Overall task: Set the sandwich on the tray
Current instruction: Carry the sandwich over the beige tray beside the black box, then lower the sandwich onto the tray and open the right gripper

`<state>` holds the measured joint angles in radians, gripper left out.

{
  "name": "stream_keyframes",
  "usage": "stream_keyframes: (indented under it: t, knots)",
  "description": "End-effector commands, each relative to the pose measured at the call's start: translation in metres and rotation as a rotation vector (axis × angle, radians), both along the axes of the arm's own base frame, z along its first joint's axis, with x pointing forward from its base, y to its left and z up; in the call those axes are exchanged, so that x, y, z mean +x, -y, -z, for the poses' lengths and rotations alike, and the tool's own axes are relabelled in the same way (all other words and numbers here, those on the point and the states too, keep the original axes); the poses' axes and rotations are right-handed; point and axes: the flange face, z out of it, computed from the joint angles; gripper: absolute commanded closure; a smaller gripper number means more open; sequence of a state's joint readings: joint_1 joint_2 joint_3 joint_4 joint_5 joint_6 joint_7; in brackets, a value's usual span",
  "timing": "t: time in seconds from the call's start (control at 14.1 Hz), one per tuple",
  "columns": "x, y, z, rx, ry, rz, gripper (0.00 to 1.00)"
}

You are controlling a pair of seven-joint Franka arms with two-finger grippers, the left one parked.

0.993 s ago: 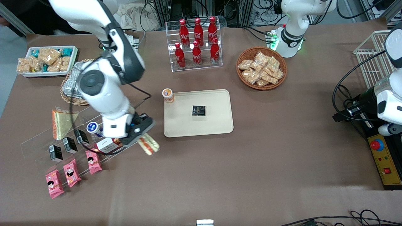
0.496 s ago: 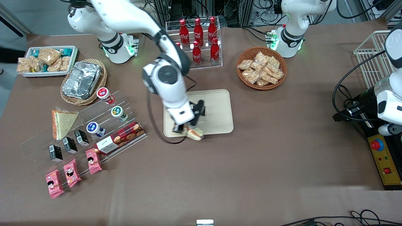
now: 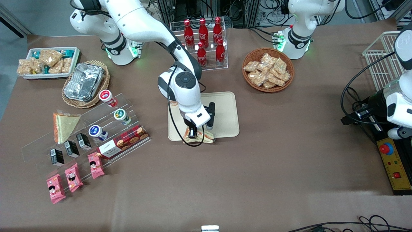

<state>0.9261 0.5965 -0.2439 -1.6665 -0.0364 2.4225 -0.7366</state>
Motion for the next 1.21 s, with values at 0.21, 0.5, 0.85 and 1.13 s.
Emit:
stream_keyframes:
  t: [0.21, 0.5, 0.85, 1.13]
  knots:
    - [-0.007, -0.003, 0.045, 0.027, -0.096, -0.093, 1.00]
    - [-0.004, 0.019, 0.054, 0.105, -0.199, -0.183, 1.00]
    - [-0.003, 0.020, 0.060, 0.104, -0.198, -0.176, 0.77]
    - [-0.002, 0.020, 0.055, 0.105, -0.200, -0.174, 0.01]
